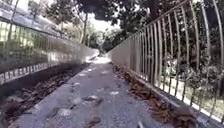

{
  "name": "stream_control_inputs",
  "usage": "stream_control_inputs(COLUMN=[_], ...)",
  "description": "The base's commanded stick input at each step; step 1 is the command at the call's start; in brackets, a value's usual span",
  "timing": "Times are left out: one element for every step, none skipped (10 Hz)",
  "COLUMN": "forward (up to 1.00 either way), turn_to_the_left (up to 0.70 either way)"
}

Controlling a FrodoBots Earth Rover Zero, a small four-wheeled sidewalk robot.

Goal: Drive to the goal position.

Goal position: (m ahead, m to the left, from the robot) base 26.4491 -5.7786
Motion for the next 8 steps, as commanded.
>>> stream_control_inputs(forward=[0.7, 0.7, 0.7, 0.7, 0.7, 0.7, 0.7, 0.7], turn_to_the_left=[0.04, 0.02, 0.05, 0.03, 0.0, 0.0, 0.0, 0.0])
